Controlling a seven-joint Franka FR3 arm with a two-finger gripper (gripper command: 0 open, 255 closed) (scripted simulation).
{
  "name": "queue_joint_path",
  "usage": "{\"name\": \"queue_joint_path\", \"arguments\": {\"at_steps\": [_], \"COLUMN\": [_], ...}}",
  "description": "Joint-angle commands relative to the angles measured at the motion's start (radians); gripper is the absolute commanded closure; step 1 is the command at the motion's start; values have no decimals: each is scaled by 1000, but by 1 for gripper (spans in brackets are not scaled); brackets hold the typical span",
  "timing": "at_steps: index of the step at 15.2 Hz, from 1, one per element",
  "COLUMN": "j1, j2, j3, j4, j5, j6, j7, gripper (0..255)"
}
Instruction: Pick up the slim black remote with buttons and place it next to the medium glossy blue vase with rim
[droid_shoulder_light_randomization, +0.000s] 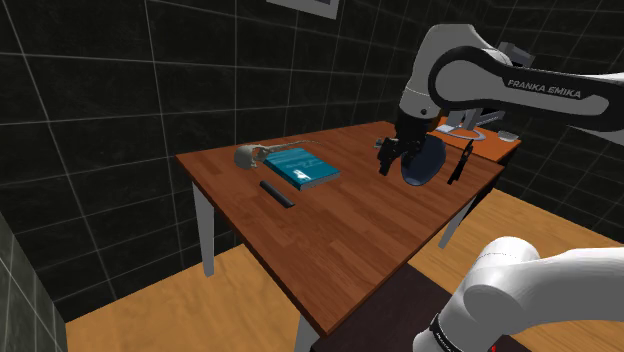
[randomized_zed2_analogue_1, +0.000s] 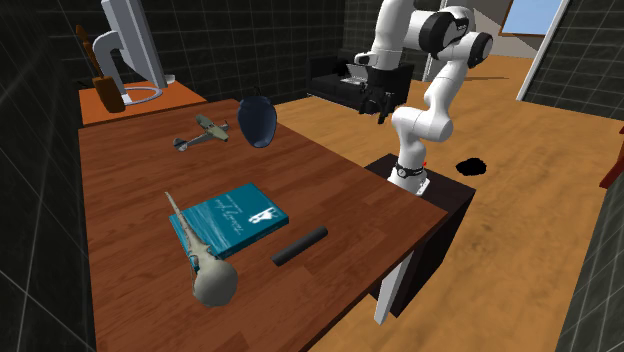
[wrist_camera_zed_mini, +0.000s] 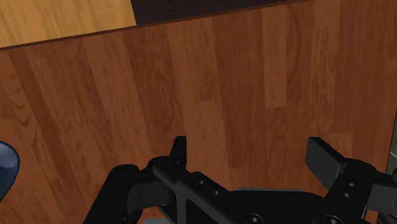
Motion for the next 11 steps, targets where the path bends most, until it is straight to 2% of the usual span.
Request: {"name": "queue_joint_path", "arguments": {"at_steps": [1, 11], "j1": [0, 29], "j2": [0, 365], "j3": [0, -11], "j4": [0, 84], "j5": [0, 48], "j6": [0, 262], "j7": [0, 6], "gripper": [0, 0]}}
